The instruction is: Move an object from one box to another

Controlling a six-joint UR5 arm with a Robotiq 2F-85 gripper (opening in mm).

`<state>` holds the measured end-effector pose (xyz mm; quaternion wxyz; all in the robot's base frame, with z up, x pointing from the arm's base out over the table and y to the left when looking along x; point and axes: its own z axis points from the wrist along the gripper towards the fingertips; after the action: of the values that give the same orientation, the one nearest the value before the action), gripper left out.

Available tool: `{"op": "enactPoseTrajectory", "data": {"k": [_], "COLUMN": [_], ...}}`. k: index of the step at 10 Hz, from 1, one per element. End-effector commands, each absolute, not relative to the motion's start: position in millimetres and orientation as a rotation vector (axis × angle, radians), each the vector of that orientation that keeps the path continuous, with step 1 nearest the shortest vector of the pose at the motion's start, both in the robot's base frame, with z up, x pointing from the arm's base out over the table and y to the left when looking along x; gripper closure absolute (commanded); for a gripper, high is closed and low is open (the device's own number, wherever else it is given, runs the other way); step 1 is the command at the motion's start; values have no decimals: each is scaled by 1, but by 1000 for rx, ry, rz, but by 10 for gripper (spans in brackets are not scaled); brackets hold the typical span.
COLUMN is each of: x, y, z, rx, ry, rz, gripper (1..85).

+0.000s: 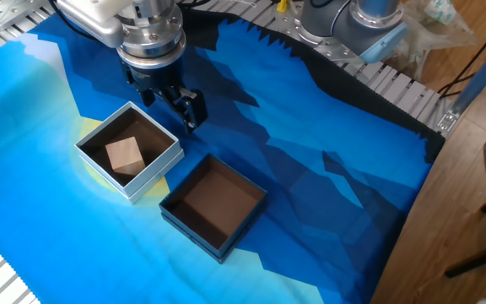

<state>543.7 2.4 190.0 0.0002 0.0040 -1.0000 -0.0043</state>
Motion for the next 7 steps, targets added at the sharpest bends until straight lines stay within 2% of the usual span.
{"op": "enactPoseTrajectory", "data": {"k": [1, 7], "x": [554, 554], "y": [9, 8], "z": [190, 190], "rx": [201, 209], "ry": [-3178, -3176], "rz": [-36, -24], "gripper": [847, 847]}}
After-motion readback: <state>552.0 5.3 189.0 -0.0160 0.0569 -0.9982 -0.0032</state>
